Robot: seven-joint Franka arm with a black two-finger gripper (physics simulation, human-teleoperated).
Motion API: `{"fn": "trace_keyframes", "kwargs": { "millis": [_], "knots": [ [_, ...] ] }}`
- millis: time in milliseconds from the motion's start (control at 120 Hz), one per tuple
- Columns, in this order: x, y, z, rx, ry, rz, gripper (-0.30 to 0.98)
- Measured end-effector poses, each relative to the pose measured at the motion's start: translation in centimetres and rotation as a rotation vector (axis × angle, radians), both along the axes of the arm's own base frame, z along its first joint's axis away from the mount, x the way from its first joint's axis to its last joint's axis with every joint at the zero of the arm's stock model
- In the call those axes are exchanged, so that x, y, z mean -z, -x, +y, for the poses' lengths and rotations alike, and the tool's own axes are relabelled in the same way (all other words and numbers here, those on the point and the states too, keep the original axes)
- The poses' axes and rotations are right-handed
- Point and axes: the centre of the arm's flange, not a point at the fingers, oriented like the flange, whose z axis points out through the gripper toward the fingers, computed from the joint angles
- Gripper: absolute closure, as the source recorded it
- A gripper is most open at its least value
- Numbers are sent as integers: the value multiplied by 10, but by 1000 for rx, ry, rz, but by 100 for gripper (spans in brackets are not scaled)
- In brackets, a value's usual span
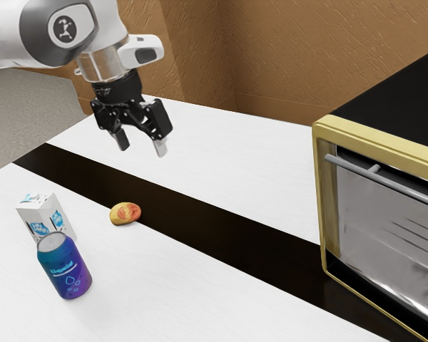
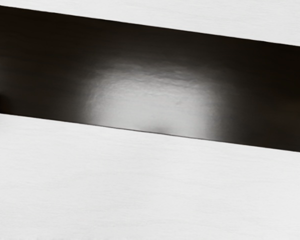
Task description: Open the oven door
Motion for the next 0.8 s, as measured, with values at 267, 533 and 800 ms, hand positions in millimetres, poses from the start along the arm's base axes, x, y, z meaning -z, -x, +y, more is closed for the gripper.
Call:
{"fn": "trace_keyframes", "kwargs": {
  "millis": [267, 533, 800],
  "knots": [
    [-148, 85, -12, 131, 35, -308, 0],
    [-99, 225, -389, 1316, -127, -314, 0],
    [-80, 171, -417, 1669, -186, -270, 0]
  ]
}}
